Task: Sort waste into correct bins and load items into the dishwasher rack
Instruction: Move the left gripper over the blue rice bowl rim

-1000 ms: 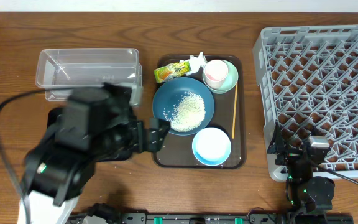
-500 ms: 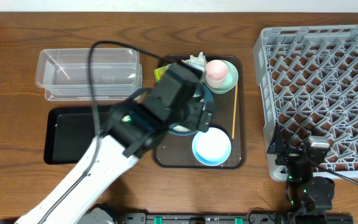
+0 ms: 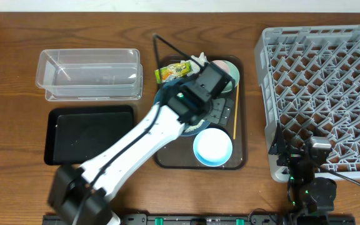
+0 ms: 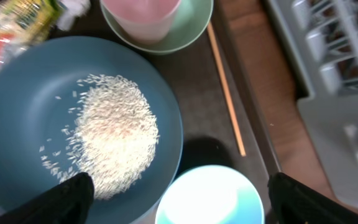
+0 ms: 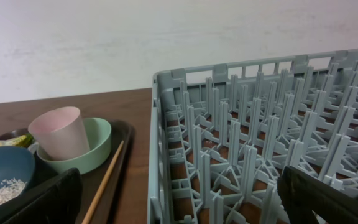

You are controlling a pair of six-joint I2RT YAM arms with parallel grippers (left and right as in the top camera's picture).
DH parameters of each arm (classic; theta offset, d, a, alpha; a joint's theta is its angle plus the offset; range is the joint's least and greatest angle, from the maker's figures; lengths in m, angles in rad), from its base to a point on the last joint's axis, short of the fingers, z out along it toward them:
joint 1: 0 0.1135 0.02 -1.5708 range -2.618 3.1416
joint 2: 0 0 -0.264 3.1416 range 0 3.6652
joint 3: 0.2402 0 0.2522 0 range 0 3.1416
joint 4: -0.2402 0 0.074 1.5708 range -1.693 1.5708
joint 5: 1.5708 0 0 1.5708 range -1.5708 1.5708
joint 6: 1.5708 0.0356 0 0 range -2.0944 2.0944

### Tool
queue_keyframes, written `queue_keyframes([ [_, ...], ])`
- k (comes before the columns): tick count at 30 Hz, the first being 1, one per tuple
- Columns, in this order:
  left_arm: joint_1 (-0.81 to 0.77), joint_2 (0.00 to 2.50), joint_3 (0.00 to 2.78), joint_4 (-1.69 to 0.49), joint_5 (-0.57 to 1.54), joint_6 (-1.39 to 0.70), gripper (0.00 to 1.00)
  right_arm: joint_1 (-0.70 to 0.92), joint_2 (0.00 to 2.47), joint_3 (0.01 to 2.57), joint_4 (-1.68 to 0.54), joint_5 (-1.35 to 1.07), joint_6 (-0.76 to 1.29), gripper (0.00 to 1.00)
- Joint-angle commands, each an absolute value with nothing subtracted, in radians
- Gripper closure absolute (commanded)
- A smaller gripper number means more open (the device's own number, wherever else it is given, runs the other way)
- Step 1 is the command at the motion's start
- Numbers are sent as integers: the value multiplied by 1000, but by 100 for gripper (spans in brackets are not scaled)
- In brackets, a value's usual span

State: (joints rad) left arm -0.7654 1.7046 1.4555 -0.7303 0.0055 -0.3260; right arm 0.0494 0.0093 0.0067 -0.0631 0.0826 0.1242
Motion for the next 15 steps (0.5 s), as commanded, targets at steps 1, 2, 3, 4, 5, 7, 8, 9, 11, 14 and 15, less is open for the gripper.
queue_keyframes([
  [1, -777, 1775, 1475, -703, -67, -335, 14, 57, 7, 6, -67, 93, 118, 1],
  [2, -778, 1799, 1475, -691, -78, -335, 16, 57, 7, 6, -67, 93, 118, 1],
  [3, -778, 1818, 1475, -682, -84, -336, 20, 57, 7, 6, -67, 93, 118, 1],
  [4, -779, 1834, 1475, -674, -89, -338, 23, 57, 7, 6, -67, 93, 118, 1],
  [5, -779, 1853, 1475, -666, -92, -348, 24, 57, 7, 6, -67, 93, 118, 1],
  [7, -778, 1885, 1475, -648, -100, -369, 25, 57, 7, 6, -67, 93, 118, 1],
  [8, -778, 1900, 1475, -639, -105, -374, 25, 57, 7, 6, -67, 93, 118, 1],
  [9, -779, 1918, 1475, -626, -107, -379, 26, 57, 7, 6, -67, 93, 118, 1],
  [11, -779, 1945, 1475, -610, -106, -380, 27, 57, 7, 6, -67, 93, 118, 1],
  [14, -784, 1978, 1475, -595, -106, -380, 29, 57, 7, 6, -67, 93, 118, 1],
  [15, -786, 1987, 1475, -592, -107, -380, 31, 57, 7, 6, -67, 93, 118, 1],
])
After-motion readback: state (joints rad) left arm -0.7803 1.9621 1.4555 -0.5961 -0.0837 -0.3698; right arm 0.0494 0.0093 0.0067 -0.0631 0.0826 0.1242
